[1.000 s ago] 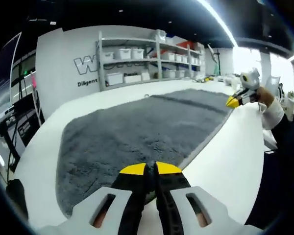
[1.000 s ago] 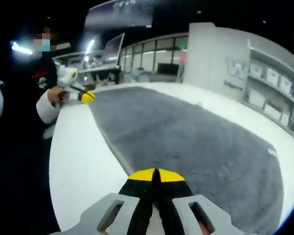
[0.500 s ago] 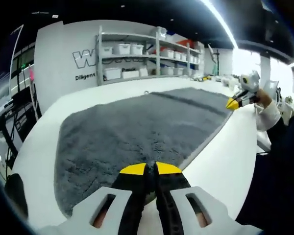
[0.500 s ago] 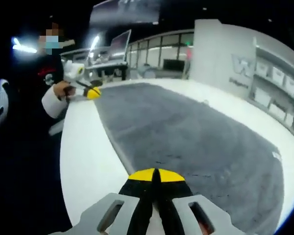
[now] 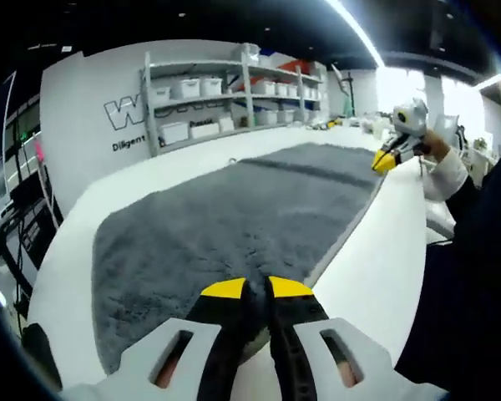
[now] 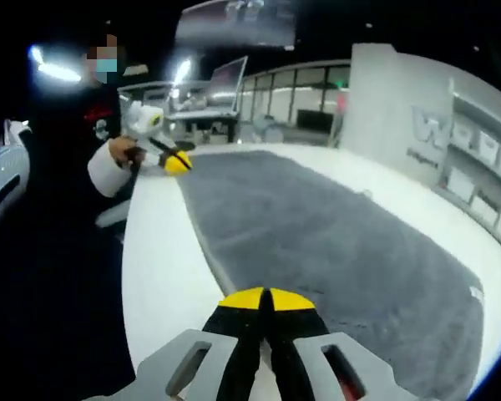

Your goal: Open the folded towel by lifting each exposed corner and separating the folded layers until the towel lies flat within the target outline without major curled edges

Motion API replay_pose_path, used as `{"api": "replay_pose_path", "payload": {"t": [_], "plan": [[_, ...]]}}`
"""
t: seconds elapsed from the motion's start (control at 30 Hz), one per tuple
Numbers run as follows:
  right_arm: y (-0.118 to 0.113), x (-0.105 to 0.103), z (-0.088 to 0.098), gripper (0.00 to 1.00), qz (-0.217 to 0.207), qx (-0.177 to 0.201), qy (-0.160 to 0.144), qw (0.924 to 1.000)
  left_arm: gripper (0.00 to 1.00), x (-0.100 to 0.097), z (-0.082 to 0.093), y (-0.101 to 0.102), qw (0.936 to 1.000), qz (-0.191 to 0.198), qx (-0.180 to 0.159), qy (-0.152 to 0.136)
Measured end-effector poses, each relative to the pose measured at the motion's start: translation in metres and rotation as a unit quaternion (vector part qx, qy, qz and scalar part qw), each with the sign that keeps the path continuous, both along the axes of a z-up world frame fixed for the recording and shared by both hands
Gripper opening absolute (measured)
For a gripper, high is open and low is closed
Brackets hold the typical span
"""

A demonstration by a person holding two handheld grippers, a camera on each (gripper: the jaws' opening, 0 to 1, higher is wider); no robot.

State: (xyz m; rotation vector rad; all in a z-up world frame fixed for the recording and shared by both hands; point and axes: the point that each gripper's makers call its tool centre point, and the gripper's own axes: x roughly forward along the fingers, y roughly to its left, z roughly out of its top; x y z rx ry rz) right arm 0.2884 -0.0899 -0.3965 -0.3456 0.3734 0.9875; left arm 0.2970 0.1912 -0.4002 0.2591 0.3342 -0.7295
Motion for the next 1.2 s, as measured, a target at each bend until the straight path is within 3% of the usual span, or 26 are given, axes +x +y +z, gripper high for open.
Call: {"api": "replay_pose_path", "payload": {"t": [0.13, 0.23, 0.3, 0.43, 0.53, 0.67, 0.7, 0.73, 0.83, 0.97, 1.2], "plan": [[0.019, 0.001, 0.001, 0.0, 0.02, 0.012, -0.002, 0.9997, 0.12, -0.005, 0.021, -0.032, 0.997, -0.037, -0.062, -0.026], [0.032, 0.0, -0.001, 0.0, 0.032, 0.011, -0.009, 0.9994, 0.11, -0.005, 0.02, -0.048, 0.9962, -0.045, -0.068, -0.031], [0.038, 0.001, -0.002, 0.0, 0.035, 0.01, -0.017, 0.9992, 0.1, 0.004, 0.026, -0.054, 0.9949, -0.03, -0.068, -0.068], [0.053, 0.003, 0.0, 0.0, 0.031, 0.02, -0.029, 0.9989, 0.04, 0.003, 0.02, -0.076, 0.9946, -0.032, -0.077, -0.061], [0.067, -0.002, -0.001, 0.0, 0.036, 0.027, -0.031, 0.9985, 0.03, 0.0, 0.005, -0.084, 0.997, -0.037, -0.055, -0.038], [0.07, -0.001, -0.019, 0.0, 0.033, -0.022, -0.032, 0.9987, 0.01, 0.002, -0.008, -0.086, 0.9989, -0.03, -0.019, -0.032], [0.071, -0.002, -0.024, 0.0, 0.034, -0.034, -0.029, 0.9984, 0.01, 0.001, -0.01, -0.084, 0.9994, -0.024, -0.021, -0.017], [0.074, -0.001, -0.022, 0.0, 0.028, -0.022, -0.037, 0.9987, 0.01, -0.002, -0.013, -0.086, 0.9991, -0.026, -0.032, 0.003], [0.074, -0.003, -0.021, 0.0, 0.022, -0.033, -0.037, 0.9985, 0.01, 0.0, -0.012, -0.083, 0.9985, -0.016, -0.049, 0.021], [0.074, -0.007, -0.021, 0.0, 0.022, -0.042, -0.038, 0.9981, 0.01, -0.004, -0.012, -0.084, 0.9994, -0.024, -0.023, 0.005], [0.075, -0.013, -0.022, 0.0, 0.035, -0.044, -0.033, 0.9979, 0.01, -0.01, -0.012, -0.084, 0.9995, -0.026, 0.001, 0.015]]}}
